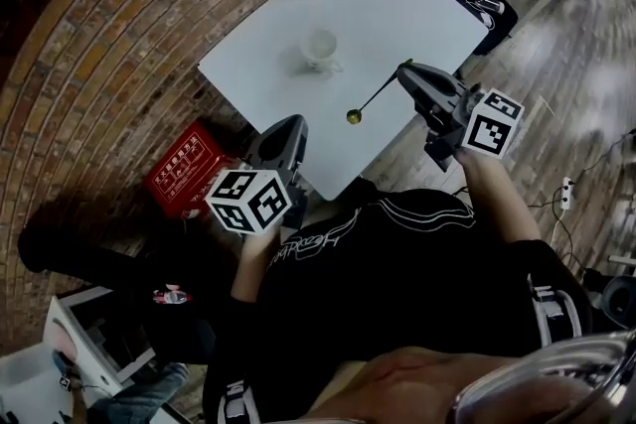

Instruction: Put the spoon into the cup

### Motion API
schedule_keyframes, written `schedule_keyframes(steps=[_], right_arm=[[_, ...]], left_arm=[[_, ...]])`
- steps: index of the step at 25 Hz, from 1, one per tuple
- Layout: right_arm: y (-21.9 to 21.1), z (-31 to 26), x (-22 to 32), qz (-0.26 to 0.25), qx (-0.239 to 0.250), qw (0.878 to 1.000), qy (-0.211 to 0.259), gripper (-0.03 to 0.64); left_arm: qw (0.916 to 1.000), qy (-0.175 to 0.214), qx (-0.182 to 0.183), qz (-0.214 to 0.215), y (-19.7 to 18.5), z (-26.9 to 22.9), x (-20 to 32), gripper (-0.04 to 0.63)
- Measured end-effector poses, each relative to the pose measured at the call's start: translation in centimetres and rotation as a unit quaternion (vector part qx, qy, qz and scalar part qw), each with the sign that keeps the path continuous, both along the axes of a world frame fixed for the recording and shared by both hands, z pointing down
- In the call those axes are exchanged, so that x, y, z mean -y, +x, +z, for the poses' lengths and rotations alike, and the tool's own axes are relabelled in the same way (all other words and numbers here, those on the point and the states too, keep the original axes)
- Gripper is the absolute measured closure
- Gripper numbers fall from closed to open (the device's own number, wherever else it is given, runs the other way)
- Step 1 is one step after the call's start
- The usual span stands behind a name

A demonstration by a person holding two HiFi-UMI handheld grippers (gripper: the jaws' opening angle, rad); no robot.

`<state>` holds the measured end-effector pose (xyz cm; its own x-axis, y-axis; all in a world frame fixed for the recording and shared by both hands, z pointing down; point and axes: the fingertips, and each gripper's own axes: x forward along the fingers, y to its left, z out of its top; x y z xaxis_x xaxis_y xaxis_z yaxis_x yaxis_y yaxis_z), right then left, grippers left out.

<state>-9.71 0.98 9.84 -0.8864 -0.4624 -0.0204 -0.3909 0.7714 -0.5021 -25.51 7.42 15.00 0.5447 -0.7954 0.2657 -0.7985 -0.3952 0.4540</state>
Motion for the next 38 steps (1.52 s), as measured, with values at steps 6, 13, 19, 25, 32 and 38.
schedule_keyframes(steps=[6,13,19,25,32,38], right_arm=[[-1.7,0.6,6.2,-0.01,0.013,1.0,-0.007,0.617],[-2.7,2.4,12.3,-0.009,-0.005,1.0,-0.009,0.617],[-3.9,3.8,16.2,0.001,-0.015,1.0,-0.007,0.617],[-5.6,5.1,18.9,-0.007,-0.029,1.0,0.003,0.617],[-7.8,8.3,21.5,-0.013,-0.075,0.997,0.001,0.617],[-9.9,11.6,22.8,-0.022,-0.099,0.995,-0.014,0.617]], left_arm=[[0.9994,-0.021,-0.001,-0.028,-2.1,1.1,4.5,0.591],[0.9987,-0.036,-0.004,-0.036,-2.6,2.3,8.9,0.591],[0.9975,-0.058,-0.008,-0.04,-2.9,4.0,11.4,0.591],[0.9965,-0.071,-0.012,-0.042,-2.9,5.2,13.2,0.591],[0.9939,-0.094,-0.017,-0.054,-4.1,6.9,14.6,0.591],[0.9915,-0.11,-0.019,-0.066,-5.6,8.1,15.3,0.591]])
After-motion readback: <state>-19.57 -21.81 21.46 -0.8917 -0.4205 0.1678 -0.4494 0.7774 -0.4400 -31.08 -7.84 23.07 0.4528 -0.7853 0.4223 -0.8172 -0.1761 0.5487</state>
